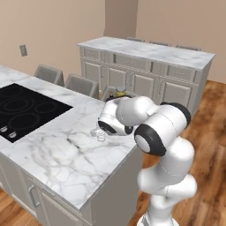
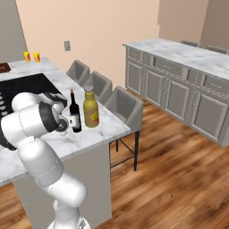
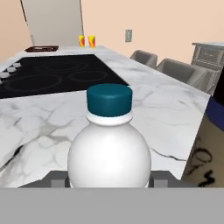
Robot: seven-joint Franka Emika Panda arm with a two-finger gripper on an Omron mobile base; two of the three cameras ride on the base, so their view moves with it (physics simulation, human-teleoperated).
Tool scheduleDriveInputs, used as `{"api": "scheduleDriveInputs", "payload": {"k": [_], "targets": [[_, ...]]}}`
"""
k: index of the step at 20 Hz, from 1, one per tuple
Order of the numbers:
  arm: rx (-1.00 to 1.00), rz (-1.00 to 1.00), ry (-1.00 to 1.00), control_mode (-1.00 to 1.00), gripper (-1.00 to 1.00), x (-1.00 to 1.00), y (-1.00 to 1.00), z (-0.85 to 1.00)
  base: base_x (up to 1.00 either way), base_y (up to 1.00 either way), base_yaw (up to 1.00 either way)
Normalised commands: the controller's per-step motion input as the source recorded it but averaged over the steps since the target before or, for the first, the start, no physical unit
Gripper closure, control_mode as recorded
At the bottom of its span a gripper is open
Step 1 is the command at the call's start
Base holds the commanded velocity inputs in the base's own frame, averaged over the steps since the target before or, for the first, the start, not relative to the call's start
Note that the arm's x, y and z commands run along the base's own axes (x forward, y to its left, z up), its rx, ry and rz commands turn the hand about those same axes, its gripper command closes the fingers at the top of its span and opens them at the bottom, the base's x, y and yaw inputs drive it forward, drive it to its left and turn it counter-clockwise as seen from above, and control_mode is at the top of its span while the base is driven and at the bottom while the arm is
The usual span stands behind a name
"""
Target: Place the drinks on the dining counter in a tight cluster.
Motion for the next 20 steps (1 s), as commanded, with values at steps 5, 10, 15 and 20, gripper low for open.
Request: {"api": "scheduleDriveInputs", "payload": {"k": [5, 10, 15, 20], "targets": [[0.00, -0.01, 0.00, -1.00, -1.00, 0.00, 0.00, 0.00, 0.00, 0.00, 0.00], [0.00, -0.05, 0.00, -1.00, -1.00, 0.00, -0.07, 0.00, 0.00, 0.00, 0.00], [0.00, -0.03, 0.02, -1.00, -1.00, -0.05, -0.08, 0.00, 0.00, 0.00, 0.00], [0.00, 0.00, 0.04, -1.00, -1.00, -0.09, -0.09, 0.26, 0.00, 0.00, 0.00]]}}
